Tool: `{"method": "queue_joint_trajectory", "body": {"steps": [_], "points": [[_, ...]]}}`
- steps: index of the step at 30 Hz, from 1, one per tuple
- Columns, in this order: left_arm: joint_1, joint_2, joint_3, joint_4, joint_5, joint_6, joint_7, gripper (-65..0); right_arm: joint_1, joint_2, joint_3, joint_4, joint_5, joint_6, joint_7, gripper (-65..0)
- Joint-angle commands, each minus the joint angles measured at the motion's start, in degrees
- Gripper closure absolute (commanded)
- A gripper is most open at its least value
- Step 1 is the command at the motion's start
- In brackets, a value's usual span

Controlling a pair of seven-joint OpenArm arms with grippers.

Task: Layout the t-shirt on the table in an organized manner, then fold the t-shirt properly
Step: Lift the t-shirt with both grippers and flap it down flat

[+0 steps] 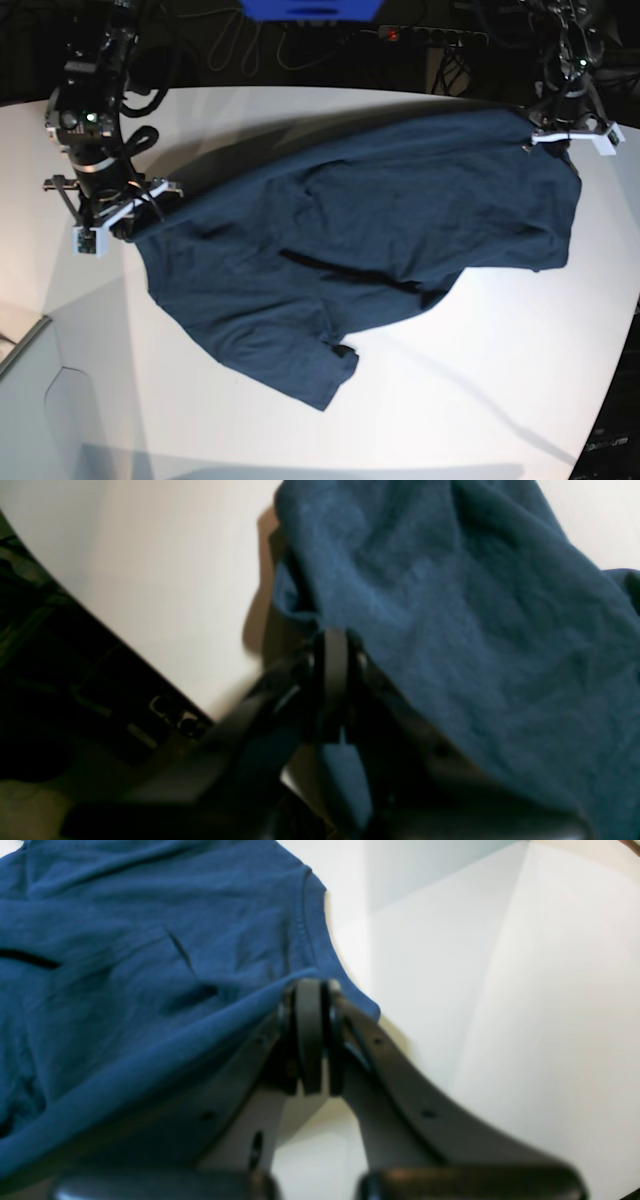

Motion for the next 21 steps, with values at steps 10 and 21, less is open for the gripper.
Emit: {"method": "queue_joint_trajectory", "body": {"steps": [10,21], "points": [[7.0,-1.1,-0.6,17.8,-10.5,0.1,-1.5,-0.1,1.6,0.4,0.2,0.9,0.0,0.3,1.3,0.0],[0.3,-1.2,-8.7,25.3,-10.4,0.2,1.4,-0.1,3.4,1.0,0.3,1.1,0.0,0.3,1.3,0.0]]}}
